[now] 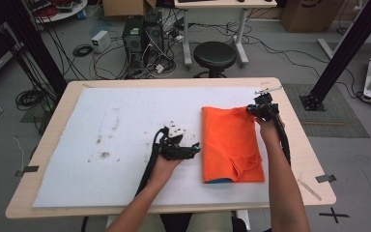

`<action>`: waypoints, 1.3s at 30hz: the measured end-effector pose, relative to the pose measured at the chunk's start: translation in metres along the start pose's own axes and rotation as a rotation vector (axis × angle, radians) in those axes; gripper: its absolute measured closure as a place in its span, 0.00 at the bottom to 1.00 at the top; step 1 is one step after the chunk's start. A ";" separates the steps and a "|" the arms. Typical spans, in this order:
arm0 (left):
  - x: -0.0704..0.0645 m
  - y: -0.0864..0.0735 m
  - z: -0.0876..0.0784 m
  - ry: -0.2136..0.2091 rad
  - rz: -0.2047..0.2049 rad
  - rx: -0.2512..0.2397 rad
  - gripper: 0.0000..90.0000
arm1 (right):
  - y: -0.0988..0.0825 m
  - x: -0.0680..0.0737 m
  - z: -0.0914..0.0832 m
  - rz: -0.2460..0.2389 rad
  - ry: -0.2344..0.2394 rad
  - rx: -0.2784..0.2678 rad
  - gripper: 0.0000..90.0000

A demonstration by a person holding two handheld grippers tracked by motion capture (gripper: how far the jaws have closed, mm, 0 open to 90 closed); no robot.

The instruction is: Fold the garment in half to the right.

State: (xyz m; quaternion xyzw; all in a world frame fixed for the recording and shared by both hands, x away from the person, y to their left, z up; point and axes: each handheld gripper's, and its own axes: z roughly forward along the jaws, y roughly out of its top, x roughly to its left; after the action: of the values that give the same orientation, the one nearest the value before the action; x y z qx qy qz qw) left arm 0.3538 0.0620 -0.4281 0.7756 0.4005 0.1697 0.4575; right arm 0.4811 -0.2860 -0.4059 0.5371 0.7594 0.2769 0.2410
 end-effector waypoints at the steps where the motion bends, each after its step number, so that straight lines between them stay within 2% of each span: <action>1: 0.005 -0.001 -0.003 0.008 -0.007 -0.005 0.28 | -0.001 -0.001 0.003 0.013 -0.009 0.012 0.98; 4: 0.018 -0.004 -0.011 0.025 -0.022 -0.021 0.28 | -0.004 -0.005 0.008 0.042 -0.050 0.030 0.99; 7: 0.027 -0.006 -0.017 0.042 -0.035 -0.034 0.28 | -0.004 -0.008 0.007 0.045 -0.090 0.038 0.99; 9: 0.033 -0.008 -0.020 0.044 -0.037 -0.035 0.28 | -0.005 -0.011 0.006 0.069 -0.064 0.041 0.97; 12: 0.042 -0.013 -0.025 0.049 -0.042 -0.040 0.28 | -0.005 -0.013 -0.003 0.099 -0.028 0.003 0.83; 16: 0.058 -0.020 -0.032 0.044 -0.069 -0.049 0.28 | -0.009 -0.008 -0.021 0.060 -0.010 -0.035 0.78; 18: 0.066 -0.022 -0.035 0.040 -0.069 -0.056 0.28 | -0.015 -0.006 -0.030 0.063 0.017 -0.043 0.76; 20: 0.075 -0.023 -0.039 0.026 -0.071 -0.078 0.28 | -0.025 -0.003 -0.037 0.064 0.047 -0.047 0.74; 22: 0.084 -0.025 -0.043 -0.003 -0.071 -0.103 0.28 | -0.036 0.004 -0.045 0.036 0.056 -0.045 0.71; 24: 0.093 -0.025 -0.047 -0.016 -0.057 -0.097 0.28 | -0.048 0.010 -0.053 0.006 0.074 -0.038 0.68; 26: 0.101 -0.024 -0.053 -0.008 -0.039 -0.085 0.28 | -0.059 0.017 -0.060 -0.026 0.085 -0.033 0.67; 29: 0.114 -0.023 -0.065 0.017 -0.024 -0.073 0.28 | -0.072 0.026 -0.070 -0.035 0.119 -0.014 0.66; 31: 0.122 -0.023 -0.073 0.034 -0.031 -0.077 0.28 | -0.079 0.032 -0.073 -0.050 0.136 0.013 0.67; 32: 0.126 -0.024 -0.078 0.043 -0.039 -0.083 0.28 | -0.083 0.036 -0.074 -0.073 0.122 0.032 0.71; 33: 0.130 -0.025 -0.082 0.048 -0.045 -0.086 0.28 | -0.085 0.038 -0.075 -0.095 0.107 0.051 0.76; 35: 0.135 -0.028 -0.088 0.061 -0.057 -0.092 0.28 | -0.089 0.039 -0.074 -0.112 0.106 0.088 0.94; 36: 0.137 -0.030 -0.090 0.068 -0.060 -0.093 0.28 | -0.091 0.038 -0.074 -0.124 0.093 0.104 0.97; 37: 0.138 -0.032 -0.092 0.068 -0.062 -0.090 0.28 | -0.092 0.036 -0.074 -0.128 0.071 0.107 0.98; 39: 0.140 -0.035 -0.095 0.075 -0.067 -0.090 0.28 | -0.093 0.030 -0.075 -0.102 0.042 0.114 0.98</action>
State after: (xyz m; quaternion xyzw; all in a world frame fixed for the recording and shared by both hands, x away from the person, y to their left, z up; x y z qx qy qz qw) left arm 0.3644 0.2342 -0.4225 0.7335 0.4353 0.2010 0.4818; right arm 0.3589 -0.2942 -0.4166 0.5048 0.8052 0.2317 0.2077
